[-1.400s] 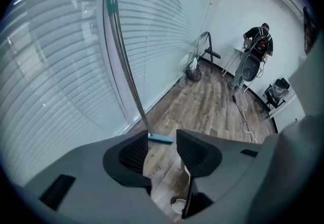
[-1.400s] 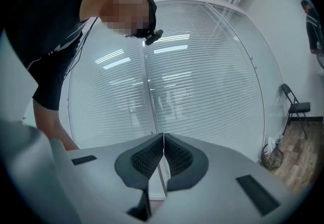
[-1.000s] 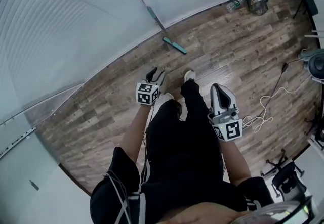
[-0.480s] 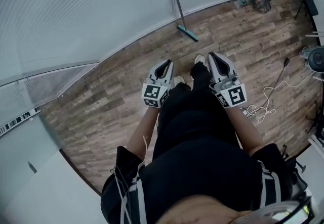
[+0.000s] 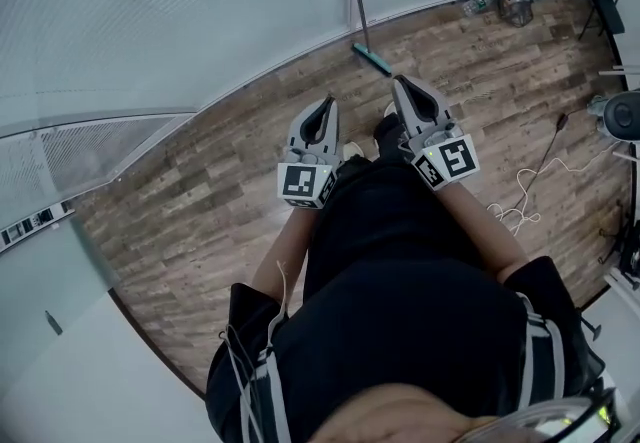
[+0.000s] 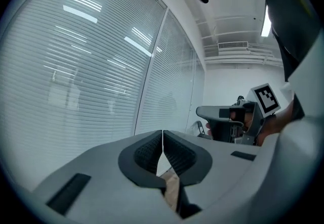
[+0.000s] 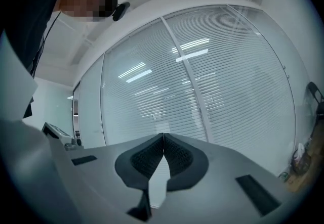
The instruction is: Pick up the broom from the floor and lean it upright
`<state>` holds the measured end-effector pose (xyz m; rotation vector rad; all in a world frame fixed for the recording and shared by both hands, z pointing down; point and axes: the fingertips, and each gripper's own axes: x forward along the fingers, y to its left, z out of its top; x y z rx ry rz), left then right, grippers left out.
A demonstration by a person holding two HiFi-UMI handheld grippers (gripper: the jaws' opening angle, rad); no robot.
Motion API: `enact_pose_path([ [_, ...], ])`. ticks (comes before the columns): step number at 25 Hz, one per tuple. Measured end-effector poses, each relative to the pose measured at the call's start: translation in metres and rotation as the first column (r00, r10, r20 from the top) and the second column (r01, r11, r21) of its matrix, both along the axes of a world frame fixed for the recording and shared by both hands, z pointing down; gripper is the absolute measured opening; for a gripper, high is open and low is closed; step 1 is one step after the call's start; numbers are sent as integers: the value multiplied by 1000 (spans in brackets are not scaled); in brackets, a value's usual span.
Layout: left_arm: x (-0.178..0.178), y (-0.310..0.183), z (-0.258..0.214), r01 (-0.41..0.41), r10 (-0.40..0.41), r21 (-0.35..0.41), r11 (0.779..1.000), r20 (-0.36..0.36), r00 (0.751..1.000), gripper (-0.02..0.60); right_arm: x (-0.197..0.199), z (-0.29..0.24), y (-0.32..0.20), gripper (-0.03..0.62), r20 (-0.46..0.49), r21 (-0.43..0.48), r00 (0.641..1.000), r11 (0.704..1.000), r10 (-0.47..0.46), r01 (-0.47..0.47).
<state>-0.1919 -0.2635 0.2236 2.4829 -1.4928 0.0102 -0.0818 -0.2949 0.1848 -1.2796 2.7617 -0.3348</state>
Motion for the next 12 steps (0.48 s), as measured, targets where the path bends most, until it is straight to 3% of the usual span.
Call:
enact_pose_path([
  [6, -10, 4, -10, 132, -134, 49, 990, 33, 990, 23, -6, -14, 7, 18, -126, 114, 992, 993, 4, 11],
  [12, 9, 3, -16, 71, -73, 67, 995, 24, 997, 21, -8, -31, 13, 18, -91, 184, 996, 982, -20, 37],
])
